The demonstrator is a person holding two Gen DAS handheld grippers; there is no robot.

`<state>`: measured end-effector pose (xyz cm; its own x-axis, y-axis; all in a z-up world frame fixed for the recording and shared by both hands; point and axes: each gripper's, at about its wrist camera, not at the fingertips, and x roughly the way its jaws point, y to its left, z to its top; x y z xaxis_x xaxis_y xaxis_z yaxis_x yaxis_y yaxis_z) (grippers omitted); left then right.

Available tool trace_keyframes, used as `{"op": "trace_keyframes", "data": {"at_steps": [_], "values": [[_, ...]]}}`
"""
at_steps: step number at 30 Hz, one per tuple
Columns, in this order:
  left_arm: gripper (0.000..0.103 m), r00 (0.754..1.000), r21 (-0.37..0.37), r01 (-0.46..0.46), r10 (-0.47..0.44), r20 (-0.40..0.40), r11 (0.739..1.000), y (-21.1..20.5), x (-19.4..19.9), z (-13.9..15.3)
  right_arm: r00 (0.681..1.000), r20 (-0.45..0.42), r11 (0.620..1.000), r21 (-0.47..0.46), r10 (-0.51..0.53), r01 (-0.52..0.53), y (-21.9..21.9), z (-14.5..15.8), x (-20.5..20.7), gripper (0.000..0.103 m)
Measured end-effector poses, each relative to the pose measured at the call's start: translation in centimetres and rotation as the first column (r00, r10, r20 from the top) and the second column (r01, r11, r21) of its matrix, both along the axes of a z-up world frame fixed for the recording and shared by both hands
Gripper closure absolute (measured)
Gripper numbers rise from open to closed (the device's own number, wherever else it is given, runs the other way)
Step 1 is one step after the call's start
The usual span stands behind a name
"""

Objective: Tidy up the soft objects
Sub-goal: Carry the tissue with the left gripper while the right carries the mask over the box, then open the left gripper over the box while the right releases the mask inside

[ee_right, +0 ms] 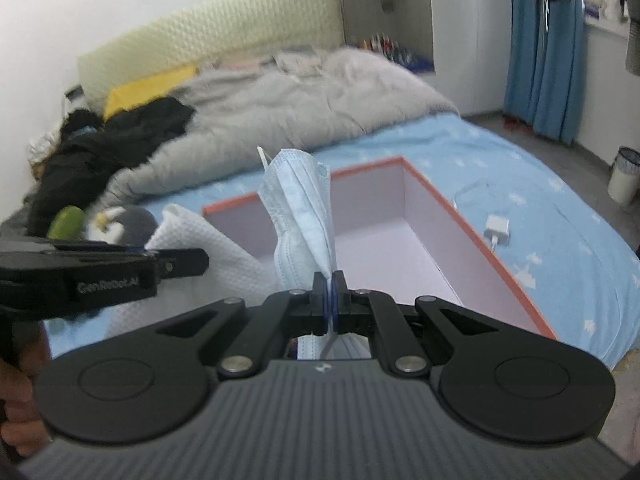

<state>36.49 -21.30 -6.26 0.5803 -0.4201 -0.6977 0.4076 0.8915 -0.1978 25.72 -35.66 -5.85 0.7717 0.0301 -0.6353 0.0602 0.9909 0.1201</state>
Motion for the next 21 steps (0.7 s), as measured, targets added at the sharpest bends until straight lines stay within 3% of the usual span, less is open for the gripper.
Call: {"op": "trace_keyframes", "data": {"at_steps": [8, 11, 21], "values": [[0.092, 0.989, 0.072, 0.024, -0.013, -0.146, 0.997, -1.8, 4.3, -4.4, 0.983, -0.180, 0.999, 0.005, -0.036, 0.038, -2.1, -5.1, 4.1, 0.097], [0.092, 0.987, 0.115, 0.034, -0.015, -0.162, 0.993, -2.1, 4.6, -5.6, 0.974, -0.220, 0.999, -0.014, -0.046, 0.044, -2.3, -6.4, 4.7, 0.097], [0.091, 0.982, 0.124, 0.034, -0.011, -0.186, 0.992, -1.8, 4.8, -6.8, 0.957, -0.289, 1.000, 0.003, -0.015, 0.016, -2.5, -8.4, 5.5, 0.095]]}}
